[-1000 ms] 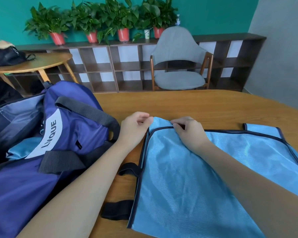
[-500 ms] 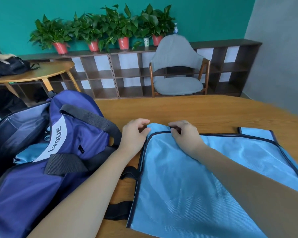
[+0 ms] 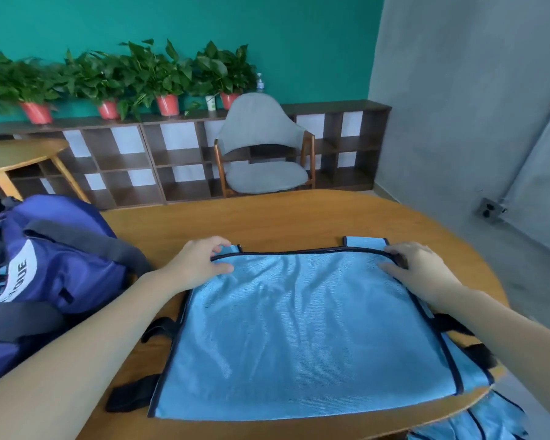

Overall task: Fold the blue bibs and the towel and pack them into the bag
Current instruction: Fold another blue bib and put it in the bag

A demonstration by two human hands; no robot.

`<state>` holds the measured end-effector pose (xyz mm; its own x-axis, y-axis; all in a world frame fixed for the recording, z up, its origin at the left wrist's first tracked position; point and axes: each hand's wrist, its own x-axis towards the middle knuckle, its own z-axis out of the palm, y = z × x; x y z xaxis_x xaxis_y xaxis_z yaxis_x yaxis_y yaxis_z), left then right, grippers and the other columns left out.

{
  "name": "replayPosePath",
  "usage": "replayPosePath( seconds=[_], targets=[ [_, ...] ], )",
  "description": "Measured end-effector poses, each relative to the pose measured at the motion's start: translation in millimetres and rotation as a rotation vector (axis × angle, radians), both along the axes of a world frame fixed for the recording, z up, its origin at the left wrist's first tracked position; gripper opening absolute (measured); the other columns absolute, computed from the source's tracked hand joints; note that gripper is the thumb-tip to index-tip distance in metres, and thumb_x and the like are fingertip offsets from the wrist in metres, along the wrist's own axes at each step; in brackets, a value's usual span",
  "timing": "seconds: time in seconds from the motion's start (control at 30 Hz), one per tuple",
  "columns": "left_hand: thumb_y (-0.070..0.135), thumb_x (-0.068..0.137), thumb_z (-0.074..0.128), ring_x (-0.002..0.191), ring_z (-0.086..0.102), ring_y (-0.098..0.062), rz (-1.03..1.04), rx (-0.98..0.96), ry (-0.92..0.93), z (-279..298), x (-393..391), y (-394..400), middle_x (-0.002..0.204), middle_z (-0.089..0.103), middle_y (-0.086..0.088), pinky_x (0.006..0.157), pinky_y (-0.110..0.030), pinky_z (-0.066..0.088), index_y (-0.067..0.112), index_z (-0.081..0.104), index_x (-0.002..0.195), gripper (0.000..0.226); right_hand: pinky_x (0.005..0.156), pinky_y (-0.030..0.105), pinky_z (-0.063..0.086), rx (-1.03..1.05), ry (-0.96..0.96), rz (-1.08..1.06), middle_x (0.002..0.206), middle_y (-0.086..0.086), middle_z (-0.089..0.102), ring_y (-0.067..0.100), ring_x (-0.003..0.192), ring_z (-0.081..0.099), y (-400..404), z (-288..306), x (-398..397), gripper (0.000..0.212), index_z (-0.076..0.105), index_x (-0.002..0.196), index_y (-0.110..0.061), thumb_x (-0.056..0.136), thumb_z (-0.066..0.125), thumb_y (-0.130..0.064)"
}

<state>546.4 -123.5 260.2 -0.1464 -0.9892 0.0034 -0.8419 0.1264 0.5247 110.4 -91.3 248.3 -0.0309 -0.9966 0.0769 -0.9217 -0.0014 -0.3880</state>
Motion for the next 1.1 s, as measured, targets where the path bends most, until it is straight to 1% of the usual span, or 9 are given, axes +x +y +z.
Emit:
replayPosePath(
  seconds=[0.17, 0.27, 0.4, 0.53, 0.63, 0.73, 0.9, 0.97, 1.1],
  targets=[
    [0.028, 0.087, 0.080, 0.119, 0.058, -0.017, 0.019, 0.019, -0.020, -2.5, 2.8, -0.1, 0.126, 0.064, 0.002, 0.103, -0.030, 0.043, 0.030, 0.060, 0.133, 0.050, 0.109, 0.042, 0.039, -0.006, -0.175, -0.037, 0.131, -0.001, 0.058, 0.025, 0.126, 0.048, 2.0, -8.8, -16.2, 0.046, 0.064, 0.130, -0.029, 0.090, 0.070, -0.049],
    [0.027, 0.087, 0.080, 0.113, 0.058, -0.017, 0.026, 0.033, -0.041, 2.8, 3.4, 1.5, 0.119, 0.063, 0.006, 0.100, -0.032, 0.043, 0.033, 0.060, 0.131, 0.048, 0.100, 0.042, 0.047, -0.027, -0.235, -0.060, 0.113, -0.008, 0.059, 0.021, 0.112, 0.054, -1.0, -14.5, -17.7, 0.039, 0.067, 0.121, -0.034, 0.086, 0.073, -0.050],
    [0.029, 0.085, 0.082, 0.103, 0.063, -0.017, 0.062, 0.026, -0.033, 9.1, 4.6, 0.8, 0.110, 0.068, 0.002, 0.092, -0.030, 0.046, 0.035, 0.064, 0.124, 0.044, 0.083, 0.034, 0.052, -0.021, -0.355, -0.083, 0.097, -0.011, 0.065, 0.013, 0.092, 0.062, -6.2, -13.9, -16.1, 0.031, 0.071, 0.108, -0.030, 0.082, 0.080, -0.043],
    [0.029, 0.082, 0.084, 0.087, 0.062, -0.004, 0.143, 0.007, 0.073, 10.6, 8.6, 8.2, 0.092, 0.070, 0.009, 0.073, -0.019, 0.043, 0.031, 0.072, 0.103, 0.025, 0.069, 0.024, 0.044, -0.057, -0.456, -0.072, 0.090, -0.005, 0.068, 0.013, 0.084, 0.063, -4.4, -13.6, -15.5, 0.019, 0.073, 0.094, -0.024, 0.079, 0.085, -0.029],
    [0.030, 0.082, 0.084, 0.081, 0.066, -0.004, 0.166, 0.002, 0.109, 6.5, 12.4, 15.8, 0.080, 0.075, 0.011, 0.065, -0.016, 0.043, 0.028, 0.077, 0.083, 0.008, 0.067, 0.024, 0.044, -0.067, -0.519, -0.048, 0.085, -0.002, 0.069, 0.014, 0.078, 0.061, -0.5, -10.2, -13.9, 0.015, 0.072, 0.086, -0.021, 0.079, 0.085, -0.023],
    [0.030, 0.085, 0.081, 0.084, 0.068, -0.003, 0.196, -0.053, 0.109, 3.4, 14.6, 22.6, 0.079, 0.075, 0.012, 0.068, -0.018, 0.045, 0.027, 0.077, 0.079, 0.008, 0.069, 0.023, 0.047, -0.081, -0.593, -0.030, 0.085, -0.003, 0.072, 0.015, 0.082, 0.067, 0.1, -4.9, -10.6, 0.017, 0.072, 0.089, -0.022, 0.079, 0.085, -0.024],
    [0.029, 0.087, 0.079, 0.085, 0.071, -0.009, 0.219, -0.113, 0.182, -2.9, 16.8, 31.3, 0.078, 0.076, 0.010, 0.072, -0.023, 0.050, 0.028, 0.076, 0.077, 0.010, 0.068, 0.018, 0.045, 0.040, -0.607, -0.019, 0.093, -0.003, 0.071, 0.009, 0.088, 0.065, -8.2, 9.1, -6.2, 0.024, 0.071, 0.100, -0.023, 0.081, 0.084, -0.031],
    [0.029, 0.087, 0.079, 0.085, 0.072, -0.011, 0.228, -0.159, 0.250, 0.1, 17.7, 35.4, 0.079, 0.077, 0.011, 0.078, -0.032, 0.055, 0.028, 0.077, 0.079, 0.008, 0.071, 0.023, 0.048, 0.030, -0.688, -0.011, 0.088, -0.001, 0.073, 0.015, 0.084, 0.068, -9.9, 17.3, -8.0, 0.019, 0.074, 0.091, -0.017, 0.079, 0.085, -0.028],
    [0.026, 0.088, 0.079, 0.087, 0.073, -0.009, 0.199, -0.236, 0.473, 20.4, 20.2, 37.2, 0.087, 0.078, 0.009, 0.082, -0.030, 0.055, 0.025, 0.079, 0.088, 0.001, 0.069, 0.028, 0.048, -0.046, -0.851, 0.016, 0.076, -0.001, 0.072, 0.011, 0.068, 0.064, -15.8, 37.5, -10.0, 0.022, 0.073, 0.085, -0.004, 0.079, 0.085, -0.021]
  ],
)
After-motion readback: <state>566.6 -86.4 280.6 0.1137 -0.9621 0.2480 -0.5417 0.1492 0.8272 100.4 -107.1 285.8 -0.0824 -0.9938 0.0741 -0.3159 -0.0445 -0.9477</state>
